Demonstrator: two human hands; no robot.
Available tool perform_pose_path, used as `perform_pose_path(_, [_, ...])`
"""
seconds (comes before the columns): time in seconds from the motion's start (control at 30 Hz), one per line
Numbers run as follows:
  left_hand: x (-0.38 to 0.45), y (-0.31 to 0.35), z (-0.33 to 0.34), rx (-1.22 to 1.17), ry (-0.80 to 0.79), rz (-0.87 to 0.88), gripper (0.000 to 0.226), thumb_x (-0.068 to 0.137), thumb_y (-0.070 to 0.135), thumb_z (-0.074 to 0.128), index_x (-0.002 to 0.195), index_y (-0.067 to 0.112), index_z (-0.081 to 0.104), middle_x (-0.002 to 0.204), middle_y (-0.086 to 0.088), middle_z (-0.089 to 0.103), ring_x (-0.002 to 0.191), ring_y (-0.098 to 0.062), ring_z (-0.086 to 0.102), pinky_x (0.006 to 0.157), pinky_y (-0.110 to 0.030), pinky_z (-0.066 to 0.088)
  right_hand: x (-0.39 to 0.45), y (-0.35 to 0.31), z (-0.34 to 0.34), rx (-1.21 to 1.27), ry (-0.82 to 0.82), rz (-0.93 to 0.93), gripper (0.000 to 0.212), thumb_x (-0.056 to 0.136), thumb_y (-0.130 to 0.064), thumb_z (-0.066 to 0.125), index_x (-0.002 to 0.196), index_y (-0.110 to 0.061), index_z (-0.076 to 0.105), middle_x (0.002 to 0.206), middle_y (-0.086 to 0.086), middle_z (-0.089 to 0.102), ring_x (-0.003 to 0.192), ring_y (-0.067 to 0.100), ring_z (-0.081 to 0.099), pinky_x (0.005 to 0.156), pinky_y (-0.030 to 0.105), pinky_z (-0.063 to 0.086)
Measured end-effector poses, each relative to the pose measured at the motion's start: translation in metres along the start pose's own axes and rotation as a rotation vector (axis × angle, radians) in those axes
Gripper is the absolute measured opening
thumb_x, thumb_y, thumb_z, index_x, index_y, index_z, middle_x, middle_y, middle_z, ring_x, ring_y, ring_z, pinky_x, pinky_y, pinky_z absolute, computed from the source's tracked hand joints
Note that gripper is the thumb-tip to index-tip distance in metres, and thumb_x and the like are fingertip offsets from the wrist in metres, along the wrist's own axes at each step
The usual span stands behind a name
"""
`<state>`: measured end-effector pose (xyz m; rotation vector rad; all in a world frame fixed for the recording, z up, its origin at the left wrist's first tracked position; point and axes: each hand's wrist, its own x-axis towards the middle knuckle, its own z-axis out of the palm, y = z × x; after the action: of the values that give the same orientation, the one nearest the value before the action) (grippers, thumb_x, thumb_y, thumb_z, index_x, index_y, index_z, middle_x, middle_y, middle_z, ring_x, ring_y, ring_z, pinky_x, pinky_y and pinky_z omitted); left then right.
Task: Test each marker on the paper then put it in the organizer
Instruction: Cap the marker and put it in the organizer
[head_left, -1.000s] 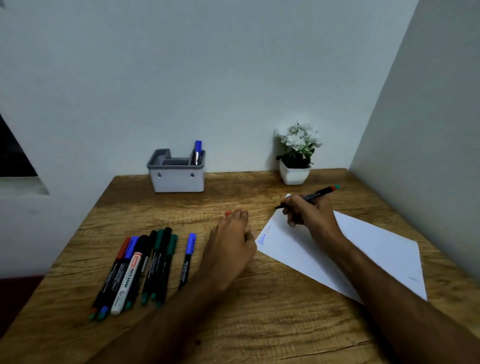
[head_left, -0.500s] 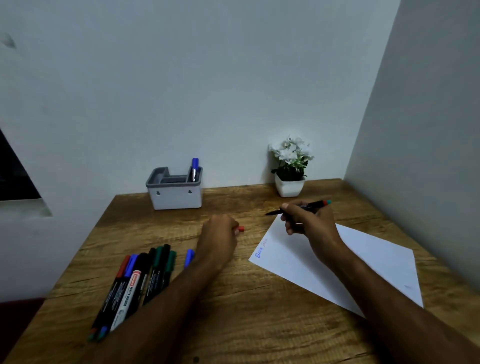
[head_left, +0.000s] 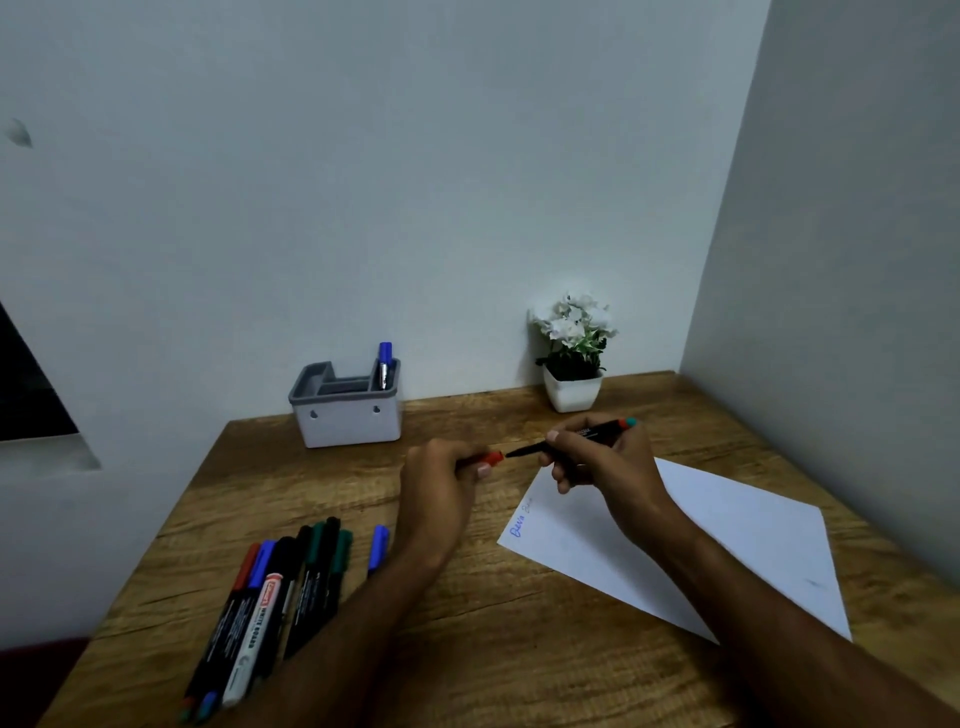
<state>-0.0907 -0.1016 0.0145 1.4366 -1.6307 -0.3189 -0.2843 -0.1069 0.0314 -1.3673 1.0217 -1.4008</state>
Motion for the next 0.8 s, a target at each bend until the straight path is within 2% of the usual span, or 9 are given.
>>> perform_pose_path(0.13, [-0.002,0.007,0.001,-0.026,-0.028,0.024,0.023,0.085,0.010,0.073,0.104,0.021,0.076,0.096,0.011,0.075,0.077,0.014,0.059,0.070,0.000,0.044,0.000,-0.001,0.000,-0.006,-0.018,-0.010,0.010,0.093,0.001,0.068,0.092,0.010,0.072,0.079,0.032,0.071,0.059,0.029,0.065,0.053,0.034,0.057])
perform_pose_path(0.23, [-0.004,0.010,0.002,-0.010,-0.031,0.036,0.024,0.086,0.009,0.072,0.106,0.020,0.076,0.098,0.009,0.075,0.076,0.012,0.059,0.068,-0.001,0.044,-0.001,-0.003,0.001,-0.009,-0.032,-0.009,0.010,0.093,0.002,0.068,0.091,0.011,0.072,0.077,0.032,0.071,0.058,0.028,0.064,0.051,0.033,0.056])
perform_pose_path(0.37, [-0.005,0.015,0.004,-0.041,-0.021,0.049,0.023,0.085,0.006,0.072,0.103,0.019,0.077,0.095,0.009,0.076,0.074,0.017,0.060,0.068,-0.001,0.046,0.002,-0.001,0.001,-0.072,-0.047,-0.011,0.010,0.090,-0.001,0.073,0.086,0.008,0.074,0.071,0.023,0.071,0.053,0.026,0.059,0.049,0.032,0.050])
perform_pose_path(0.57, [-0.008,0.026,0.008,0.019,0.023,0.128,0.025,0.084,0.003,0.072,0.103,0.018,0.077,0.093,0.005,0.076,0.080,0.000,0.068,0.070,-0.021,0.059,0.004,0.000,0.007,-0.030,-0.128,0.013,0.012,0.090,0.003,0.072,0.083,0.012,0.070,0.066,0.021,0.064,0.053,0.022,0.056,0.051,0.029,0.048])
perform_pose_path(0.7, [-0.005,0.028,0.002,0.084,0.031,0.144,0.025,0.082,0.002,0.072,0.099,0.019,0.078,0.090,0.006,0.076,0.076,0.000,0.067,0.069,-0.020,0.058,0.003,0.007,0.013,0.048,-0.151,0.052,0.010,0.091,0.001,0.072,0.081,0.003,0.073,0.069,0.019,0.064,0.057,0.021,0.057,0.053,0.028,0.049])
perform_pose_path(0.8, [0.001,0.025,-0.011,0.107,-0.025,0.145,0.023,0.078,0.007,0.079,0.096,0.021,0.078,0.089,0.007,0.076,0.077,0.002,0.068,0.071,-0.020,0.058,0.004,0.010,0.015,0.074,-0.187,0.093,0.006,0.090,-0.003,0.074,0.089,0.003,0.076,0.073,0.018,0.067,0.059,0.020,0.059,0.054,0.028,0.050])
